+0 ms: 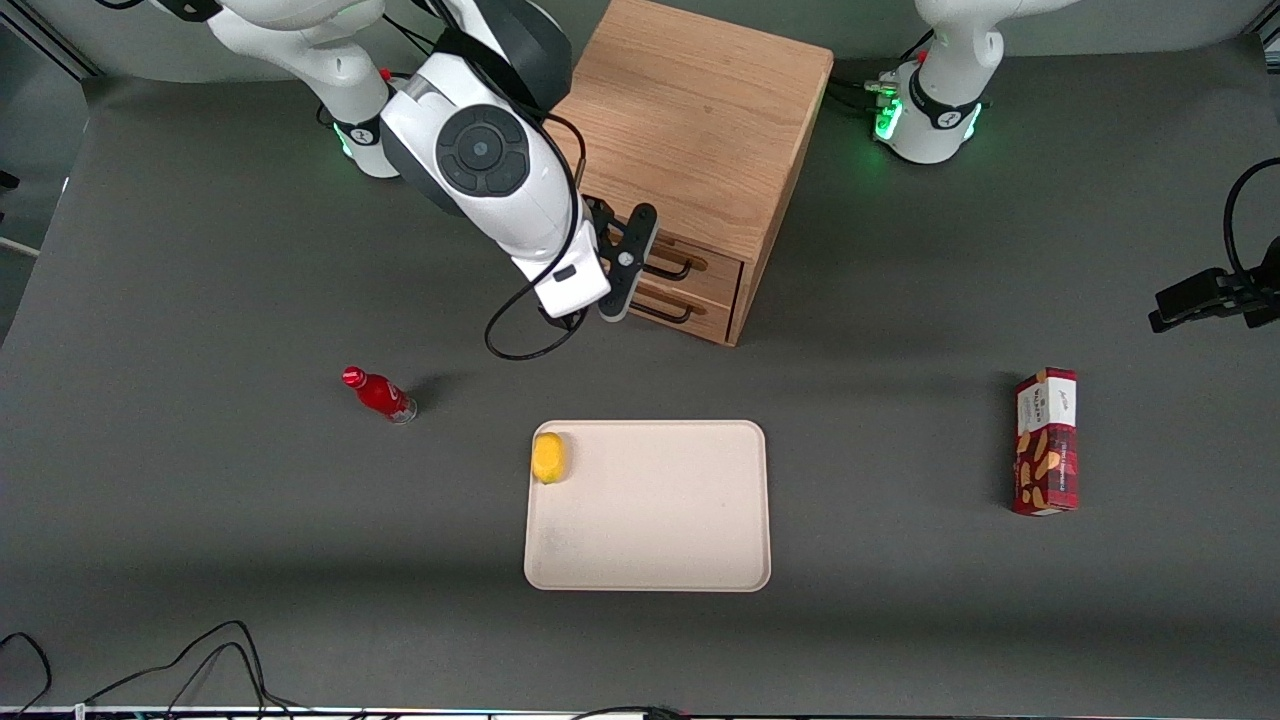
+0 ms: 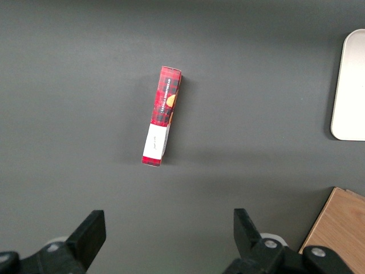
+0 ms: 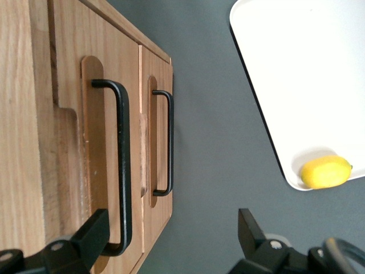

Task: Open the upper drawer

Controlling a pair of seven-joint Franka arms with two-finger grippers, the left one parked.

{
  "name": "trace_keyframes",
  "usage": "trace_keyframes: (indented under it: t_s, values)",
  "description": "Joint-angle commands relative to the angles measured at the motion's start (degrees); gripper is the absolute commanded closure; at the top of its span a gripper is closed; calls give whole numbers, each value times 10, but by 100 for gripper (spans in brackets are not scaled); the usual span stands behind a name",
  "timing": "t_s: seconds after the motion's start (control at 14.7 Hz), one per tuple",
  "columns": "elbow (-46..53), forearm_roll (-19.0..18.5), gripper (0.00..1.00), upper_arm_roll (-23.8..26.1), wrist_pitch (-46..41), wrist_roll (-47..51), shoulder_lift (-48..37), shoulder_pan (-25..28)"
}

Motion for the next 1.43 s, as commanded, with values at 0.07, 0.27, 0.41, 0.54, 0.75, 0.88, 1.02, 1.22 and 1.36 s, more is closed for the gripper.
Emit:
trace_keyframes:
  t_s: [0.07,0.27,0.41,0.54,0.75,0.88,1.02,1.22,1.36]
  values:
    - [17,-12,0,0,15,-14,25,8]
    - [15,-13,0,0,22,-13,32,18]
    - [6,-12,0,0,31,-12,33,18]
    - [4,-13,0,0,33,-12,37,23]
    - [-2,-13,0,0,35,-12,39,25]
    - [-5,-13,0,0,36,-12,39,26]
    - [-9,-16,0,0,36,-12,40,26]
    - [-25,-20,0,0,49,-12,39,27]
    - [-30,-20,0,0,55,-10,39,27]
